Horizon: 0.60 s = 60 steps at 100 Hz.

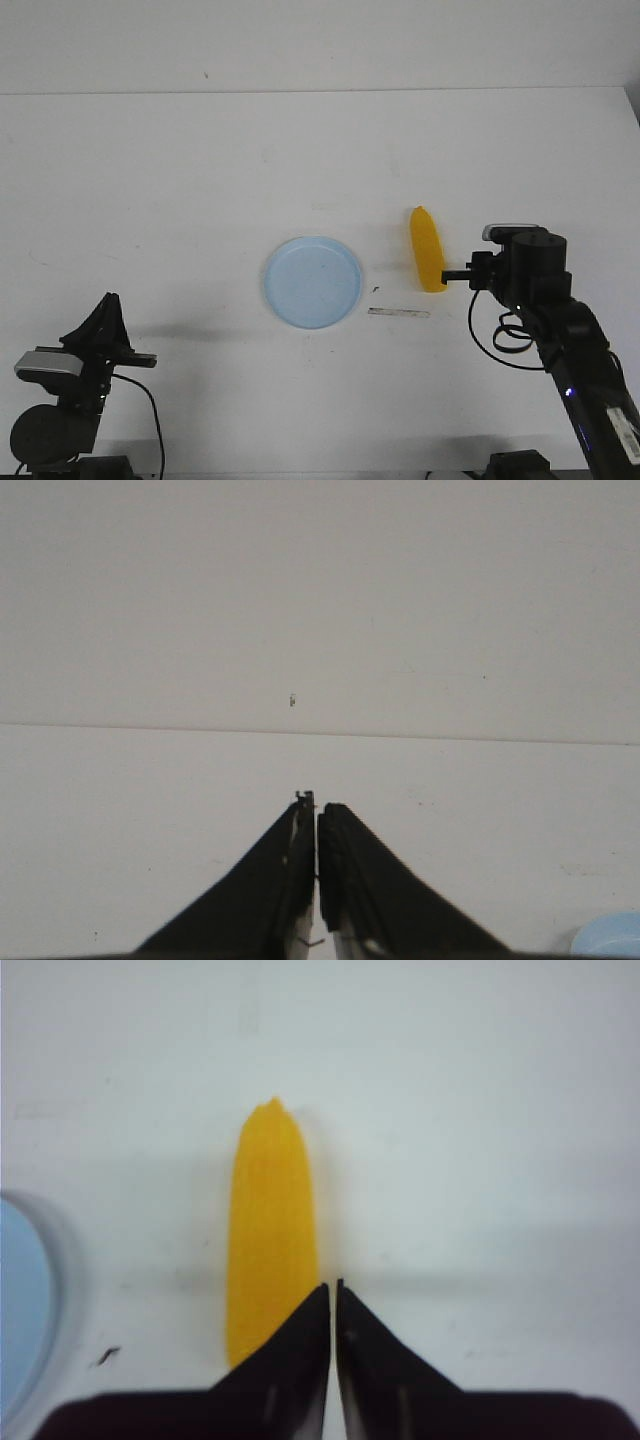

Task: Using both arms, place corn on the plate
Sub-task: 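Reach the open right gripper over the yellow corn cob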

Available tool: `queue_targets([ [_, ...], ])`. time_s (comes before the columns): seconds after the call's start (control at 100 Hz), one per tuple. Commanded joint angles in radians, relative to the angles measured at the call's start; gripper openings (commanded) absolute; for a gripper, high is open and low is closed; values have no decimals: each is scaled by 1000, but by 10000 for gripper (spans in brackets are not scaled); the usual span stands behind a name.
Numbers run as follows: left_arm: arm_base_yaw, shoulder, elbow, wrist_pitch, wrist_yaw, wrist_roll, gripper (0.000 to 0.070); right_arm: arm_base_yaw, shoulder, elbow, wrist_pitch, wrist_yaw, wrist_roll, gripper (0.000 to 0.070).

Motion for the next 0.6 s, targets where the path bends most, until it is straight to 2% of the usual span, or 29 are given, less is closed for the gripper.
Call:
queue_targets([
  [0.0, 1, -2, 2, 16, -2, -4, 1, 0, 63, 61, -51, 2, 84, 7],
  [0.2, 1, -2, 2, 16, -2, -4, 1, 13, 241, 210, -207, 0, 86, 8],
  [0.38, 1, -2, 2, 16, -2, -4, 1, 39, 359, 283, -224, 0, 84, 28],
  [0.45, 1, -2, 2, 16, -2, -4, 1, 58, 396, 317, -227, 0, 81, 127],
  [0.52, 1, -2, 2, 16, -2, -4, 1, 72, 433, 354, -234, 0, 78, 292],
  [0.59, 1, -2, 2, 16, -2, -4, 1, 80, 463, 388, -252, 3, 68, 386],
])
